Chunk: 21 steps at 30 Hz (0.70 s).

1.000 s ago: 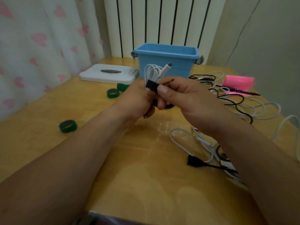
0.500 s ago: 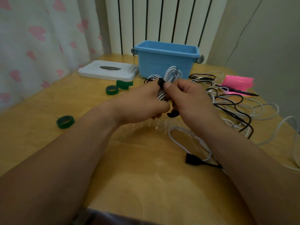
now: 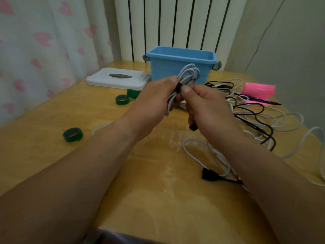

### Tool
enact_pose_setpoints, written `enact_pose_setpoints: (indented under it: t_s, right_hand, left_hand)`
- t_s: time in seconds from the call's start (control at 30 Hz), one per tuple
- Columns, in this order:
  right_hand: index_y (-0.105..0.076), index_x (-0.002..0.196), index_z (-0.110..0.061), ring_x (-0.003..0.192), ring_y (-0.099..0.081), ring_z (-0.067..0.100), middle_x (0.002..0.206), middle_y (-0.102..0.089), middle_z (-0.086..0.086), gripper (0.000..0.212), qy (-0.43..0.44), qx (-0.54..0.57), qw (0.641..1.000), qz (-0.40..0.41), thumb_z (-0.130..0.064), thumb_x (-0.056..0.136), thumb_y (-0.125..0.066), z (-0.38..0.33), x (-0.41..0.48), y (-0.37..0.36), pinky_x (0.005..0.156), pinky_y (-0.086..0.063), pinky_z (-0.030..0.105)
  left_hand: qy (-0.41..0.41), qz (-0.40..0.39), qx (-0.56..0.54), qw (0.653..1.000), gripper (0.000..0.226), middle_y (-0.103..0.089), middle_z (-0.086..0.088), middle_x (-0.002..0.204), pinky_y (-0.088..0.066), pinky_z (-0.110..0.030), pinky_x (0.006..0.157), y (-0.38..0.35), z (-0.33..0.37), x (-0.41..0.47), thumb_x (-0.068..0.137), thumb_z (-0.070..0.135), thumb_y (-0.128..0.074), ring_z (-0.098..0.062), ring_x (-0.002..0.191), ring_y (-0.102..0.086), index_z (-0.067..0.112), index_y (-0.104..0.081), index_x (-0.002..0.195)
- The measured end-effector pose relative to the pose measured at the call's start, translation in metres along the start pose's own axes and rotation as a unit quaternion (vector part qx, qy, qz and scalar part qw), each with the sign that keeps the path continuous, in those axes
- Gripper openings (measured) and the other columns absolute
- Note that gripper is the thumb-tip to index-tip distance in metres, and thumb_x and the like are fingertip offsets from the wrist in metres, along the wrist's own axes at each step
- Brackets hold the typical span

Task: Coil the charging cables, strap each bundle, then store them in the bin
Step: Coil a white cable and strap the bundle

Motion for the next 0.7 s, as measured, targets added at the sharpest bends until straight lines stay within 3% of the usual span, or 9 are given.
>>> enact_pose_setpoints:
  t_s: [0.17, 0.33, 0.43, 0.53, 0.6, 0.7]
  right_hand:
    - [-0.074, 0.075, -0.019, 0.05, -0.048, 0.004, 0.05, -0.056, -0.017, 0.041, -0.003, -0.005, 1.0, 0.027, -0.042, 0.106, -0.06, 0.004, 0.003, -0.001, 0.065, -0.042, 0.035]
    - [-0.074, 0.068, -0.035, 0.049, -0.043, 0.002, 0.051, -0.052, -0.018, 0.048, -0.016, 0.023, 1.0, 0.009, -0.043, 0.109, -0.052, 0.01, 0.004, -0.009, 0.063, -0.032, 0.034]
    - [-0.072, 0.064, -0.039, 0.048, -0.043, 0.0, 0.05, -0.053, -0.02, 0.048, -0.013, 0.021, 0.999, 0.026, -0.047, 0.108, -0.054, 0.011, 0.003, -0.011, 0.062, -0.034, 0.034]
    - [-0.074, 0.087, -0.029, 0.052, -0.049, 0.0, 0.055, -0.056, -0.024, 0.034, -0.007, 0.018, 0.998, 0.052, -0.052, 0.105, -0.056, 0.011, 0.002, -0.012, 0.064, -0.039, 0.034]
    - [-0.074, 0.099, -0.022, 0.052, -0.048, 0.0, 0.059, -0.058, -0.022, 0.03, -0.011, 0.078, 0.996, 0.042, -0.048, 0.105, -0.058, 0.012, 0.003, -0.012, 0.059, -0.037, 0.029]
    - [-0.07, 0.098, -0.015, 0.05, -0.037, 0.007, 0.059, -0.053, -0.015, 0.029, -0.013, 0.184, 0.983, -0.012, -0.04, 0.106, -0.058, 0.011, 0.004, -0.01, 0.05, -0.031, 0.028]
  left_hand:
    - [-0.006, 0.057, -0.015, 0.998, 0.041, -0.065, 0.01, 0.07, -0.045, -0.016, 0.057, -0.005, 0.002, -0.002, 0.115, 0.025, -0.039, 0.0, 0.065, -0.057, 0.019, -0.064, 0.084]
    - [-0.011, 0.105, -0.036, 0.994, 0.028, -0.072, -0.011, 0.095, -0.053, -0.026, 0.063, -0.003, 0.001, 0.0, 0.113, 0.019, -0.04, -0.01, 0.076, -0.066, 0.006, -0.065, 0.111]
    - [0.001, 0.1, -0.08, 0.992, 0.025, -0.072, -0.016, 0.095, -0.054, -0.03, 0.062, -0.001, 0.001, 0.0, 0.113, 0.02, -0.043, -0.015, 0.075, -0.066, 0.004, -0.062, 0.114]
    - [0.022, 0.069, -0.139, 0.988, 0.025, -0.062, -0.002, 0.07, -0.045, -0.028, 0.049, 0.0, -0.001, 0.002, 0.112, 0.021, -0.043, -0.012, 0.057, -0.057, 0.008, -0.061, 0.099]
    - [0.029, 0.009, -0.224, 0.974, 0.032, -0.051, -0.002, 0.06, -0.035, -0.027, 0.044, -0.002, -0.002, 0.005, 0.112, 0.019, -0.04, -0.013, 0.048, -0.044, 0.011, -0.056, 0.085]
    - [0.037, -0.062, -0.298, 0.952, 0.032, -0.043, -0.003, 0.058, -0.026, -0.026, 0.043, -0.004, -0.002, 0.007, 0.114, 0.021, -0.039, -0.015, 0.047, -0.034, 0.009, -0.056, 0.09]
Point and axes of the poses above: each hand's wrist, its own x-axis towards the middle knuckle, its own y-axis out of the back of the hand, z = x × y, the point moved 2 cm from there along x, towards the middle knuckle
